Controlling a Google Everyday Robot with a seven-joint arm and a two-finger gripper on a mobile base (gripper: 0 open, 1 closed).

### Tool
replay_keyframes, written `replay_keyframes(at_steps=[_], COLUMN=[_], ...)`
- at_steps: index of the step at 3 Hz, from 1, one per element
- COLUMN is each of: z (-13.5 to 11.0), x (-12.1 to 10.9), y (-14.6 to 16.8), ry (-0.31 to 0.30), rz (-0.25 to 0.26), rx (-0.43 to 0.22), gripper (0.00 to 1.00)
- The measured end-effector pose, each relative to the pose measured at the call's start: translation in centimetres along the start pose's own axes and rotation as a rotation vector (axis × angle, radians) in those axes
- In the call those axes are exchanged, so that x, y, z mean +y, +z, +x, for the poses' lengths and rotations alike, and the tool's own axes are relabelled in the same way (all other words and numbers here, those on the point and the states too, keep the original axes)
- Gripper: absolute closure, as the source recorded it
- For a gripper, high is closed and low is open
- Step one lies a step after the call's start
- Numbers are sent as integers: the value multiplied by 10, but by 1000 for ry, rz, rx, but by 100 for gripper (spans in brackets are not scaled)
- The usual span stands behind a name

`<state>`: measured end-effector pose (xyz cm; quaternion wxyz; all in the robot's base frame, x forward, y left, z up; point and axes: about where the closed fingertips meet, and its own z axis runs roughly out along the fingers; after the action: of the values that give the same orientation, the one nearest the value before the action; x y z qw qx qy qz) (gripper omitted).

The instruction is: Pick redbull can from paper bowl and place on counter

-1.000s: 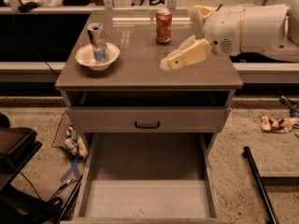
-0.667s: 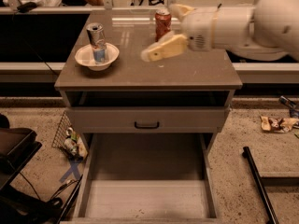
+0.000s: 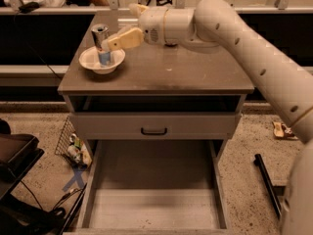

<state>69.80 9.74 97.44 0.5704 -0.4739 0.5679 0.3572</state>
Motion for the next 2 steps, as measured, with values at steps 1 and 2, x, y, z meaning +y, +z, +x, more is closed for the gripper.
replay_keyframes(at_steps=[1,2], z=[8,23], x=[-3,-2], y=[30,60], ry=[28,64], rz=[-29,-57], rx=[-10,-7], gripper=[0,0])
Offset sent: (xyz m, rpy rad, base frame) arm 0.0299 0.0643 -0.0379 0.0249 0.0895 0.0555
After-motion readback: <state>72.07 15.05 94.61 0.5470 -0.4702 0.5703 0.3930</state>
